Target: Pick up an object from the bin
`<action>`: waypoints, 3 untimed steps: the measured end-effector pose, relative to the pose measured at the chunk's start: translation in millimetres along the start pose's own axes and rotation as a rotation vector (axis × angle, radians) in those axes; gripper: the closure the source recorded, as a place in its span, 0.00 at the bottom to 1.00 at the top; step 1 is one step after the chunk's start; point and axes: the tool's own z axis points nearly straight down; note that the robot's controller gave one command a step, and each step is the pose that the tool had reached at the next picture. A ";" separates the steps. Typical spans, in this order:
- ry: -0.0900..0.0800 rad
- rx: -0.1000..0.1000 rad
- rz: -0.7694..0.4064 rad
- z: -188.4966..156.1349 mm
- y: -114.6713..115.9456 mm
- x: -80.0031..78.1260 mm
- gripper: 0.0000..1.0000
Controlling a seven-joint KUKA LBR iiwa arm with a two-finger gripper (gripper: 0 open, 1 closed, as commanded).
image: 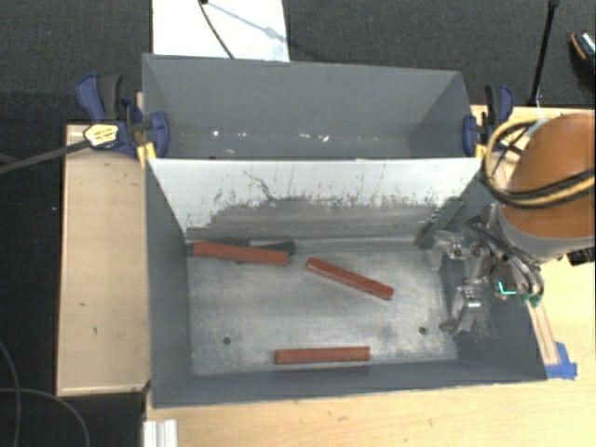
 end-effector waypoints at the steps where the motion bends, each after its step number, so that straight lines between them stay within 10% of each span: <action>1: -0.001 0.000 -0.200 139.7 19.6 -43.5 0.00; 2: -0.011 0.001 -0.017 136.1 52.7 -64.4 0.00; 3: -0.011 0.002 -0.021 135.9 52.7 -64.4 1.00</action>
Offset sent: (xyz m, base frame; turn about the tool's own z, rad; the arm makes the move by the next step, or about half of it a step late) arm 0.0437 0.0188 -0.1369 -0.2002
